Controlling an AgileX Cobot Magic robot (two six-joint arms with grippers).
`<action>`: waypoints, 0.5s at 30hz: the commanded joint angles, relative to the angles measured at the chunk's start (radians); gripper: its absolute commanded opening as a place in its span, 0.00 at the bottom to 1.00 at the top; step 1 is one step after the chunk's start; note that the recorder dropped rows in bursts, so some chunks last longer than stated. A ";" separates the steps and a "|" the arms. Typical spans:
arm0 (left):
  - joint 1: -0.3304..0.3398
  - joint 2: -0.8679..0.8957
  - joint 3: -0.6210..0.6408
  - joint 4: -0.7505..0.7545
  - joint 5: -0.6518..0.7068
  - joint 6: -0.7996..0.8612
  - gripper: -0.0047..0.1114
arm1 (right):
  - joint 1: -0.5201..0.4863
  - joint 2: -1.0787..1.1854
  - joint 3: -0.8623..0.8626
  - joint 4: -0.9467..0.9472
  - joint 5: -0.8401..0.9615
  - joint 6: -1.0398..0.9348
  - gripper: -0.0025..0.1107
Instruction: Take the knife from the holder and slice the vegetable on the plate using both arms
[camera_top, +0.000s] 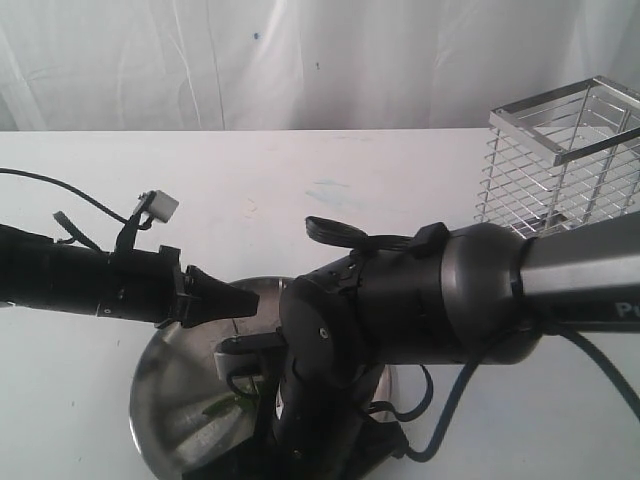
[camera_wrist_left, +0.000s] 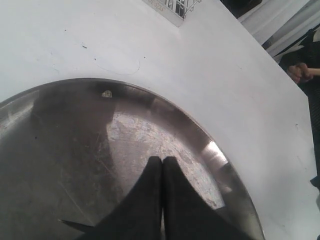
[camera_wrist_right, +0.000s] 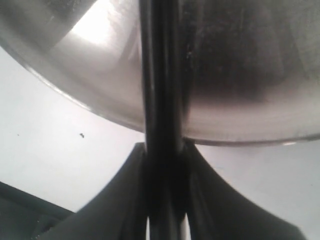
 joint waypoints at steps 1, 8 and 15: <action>-0.001 -0.004 0.001 -0.006 0.009 0.000 0.04 | 0.001 -0.001 0.004 -0.011 0.019 -0.011 0.02; -0.001 -0.004 0.001 0.000 -0.005 0.000 0.04 | 0.001 -0.001 0.004 -0.011 0.077 -0.021 0.02; -0.012 -0.004 0.001 -0.028 0.049 0.002 0.04 | 0.001 -0.001 0.004 -0.009 0.068 -0.021 0.02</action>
